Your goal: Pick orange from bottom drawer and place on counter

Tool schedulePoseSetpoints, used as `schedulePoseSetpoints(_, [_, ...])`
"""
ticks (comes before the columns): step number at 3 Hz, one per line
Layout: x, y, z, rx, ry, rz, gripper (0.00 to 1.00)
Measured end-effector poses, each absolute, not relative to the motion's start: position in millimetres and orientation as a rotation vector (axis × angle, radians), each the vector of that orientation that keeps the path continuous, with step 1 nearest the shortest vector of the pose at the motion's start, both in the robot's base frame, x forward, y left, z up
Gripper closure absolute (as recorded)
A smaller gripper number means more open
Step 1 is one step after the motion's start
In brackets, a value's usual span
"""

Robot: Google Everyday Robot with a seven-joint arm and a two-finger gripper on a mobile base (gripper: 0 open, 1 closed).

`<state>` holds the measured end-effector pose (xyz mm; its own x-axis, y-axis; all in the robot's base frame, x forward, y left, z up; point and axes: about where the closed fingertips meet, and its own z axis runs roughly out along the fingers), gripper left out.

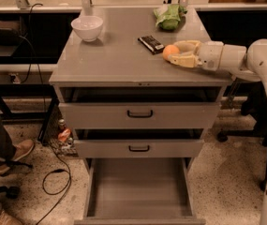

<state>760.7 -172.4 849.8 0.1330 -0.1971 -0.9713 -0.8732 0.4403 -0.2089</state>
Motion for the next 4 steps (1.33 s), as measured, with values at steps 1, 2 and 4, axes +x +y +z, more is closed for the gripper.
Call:
schedulePoseSetpoints(1, [765.4,-170.1,844.2,-1.076,1.44,0.656,0.58])
schedulePoseSetpoints(2, [767.5,-166.1,838.7,-1.104,1.474,0.674,0.35])
schedulePoseSetpoints(4, [764.4,-165.8,834.7,-1.122,1.478,0.721,0.0])
